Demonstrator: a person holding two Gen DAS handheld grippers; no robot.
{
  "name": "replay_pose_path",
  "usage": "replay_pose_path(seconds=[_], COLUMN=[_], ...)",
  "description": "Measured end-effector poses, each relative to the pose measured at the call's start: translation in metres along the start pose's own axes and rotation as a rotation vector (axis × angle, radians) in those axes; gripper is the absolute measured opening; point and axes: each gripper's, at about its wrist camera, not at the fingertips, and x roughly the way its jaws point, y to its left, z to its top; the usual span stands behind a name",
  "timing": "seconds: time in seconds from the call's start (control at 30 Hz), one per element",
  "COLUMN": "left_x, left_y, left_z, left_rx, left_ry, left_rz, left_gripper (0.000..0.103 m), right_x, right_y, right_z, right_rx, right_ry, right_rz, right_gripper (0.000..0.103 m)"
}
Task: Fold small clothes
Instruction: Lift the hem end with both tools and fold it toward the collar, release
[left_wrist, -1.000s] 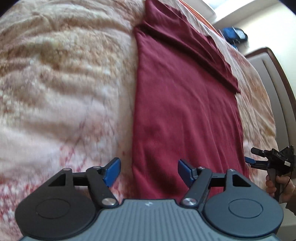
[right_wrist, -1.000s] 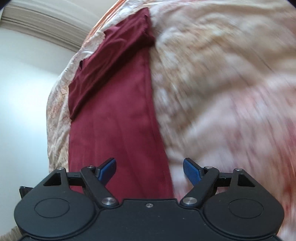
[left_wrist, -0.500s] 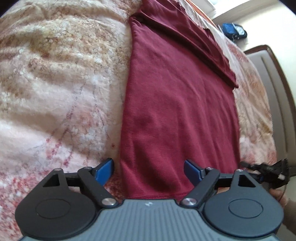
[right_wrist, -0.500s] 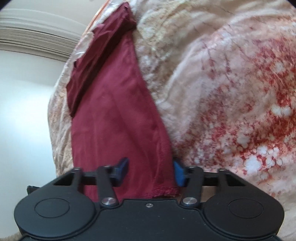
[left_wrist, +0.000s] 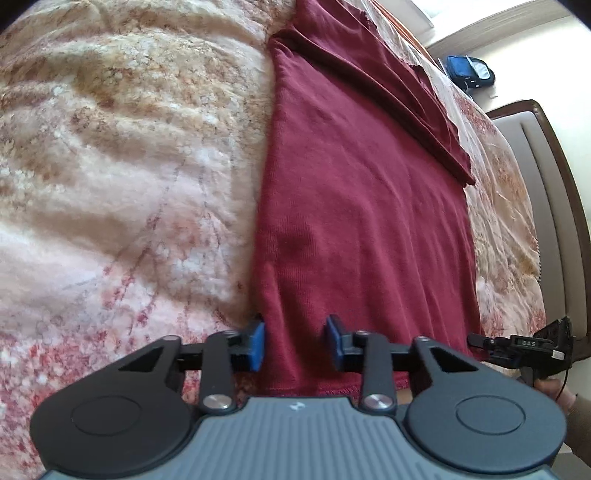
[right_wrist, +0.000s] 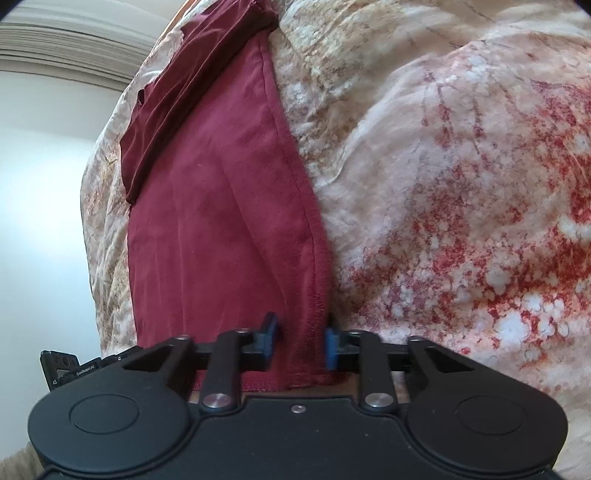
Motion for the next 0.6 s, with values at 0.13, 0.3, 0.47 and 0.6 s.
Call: replay_pose_path(seconds=[0.13, 0.3, 0.47, 0.6], left_x=[-0.0007, -0.0011, -0.0018, -0.0074], left_y=[-0.0022, 0.0019, 0.0049, 0.0027], left_z=[-0.0007, -0.0024, -0.0029, -0.0071], left_rx=[0.008, -0.029, -0.024, 0.020], left_ry=[0.004, 0.011, 0.033, 0.027], left_rz=[0.001, 0.008, 0.002, -0.017], left_gripper=[0.027, 0.027, 0.027, 0.005], right_x=[-0.0017, 0.0033, 0.0056, -0.0003], right_y=[0.0042, 0.0043, 0.0009, 0.0057], right_z=[0.0001, -0.0007, 0.0015, 0.0010], right_rx=[-0.022, 0.016, 0.012, -0.030], right_ry=[0.001, 0.023, 0.035, 0.027], right_rz=[-0.001, -0.001, -0.004, -0.023], right_gripper=[0.012, 0.018, 0.015, 0.009])
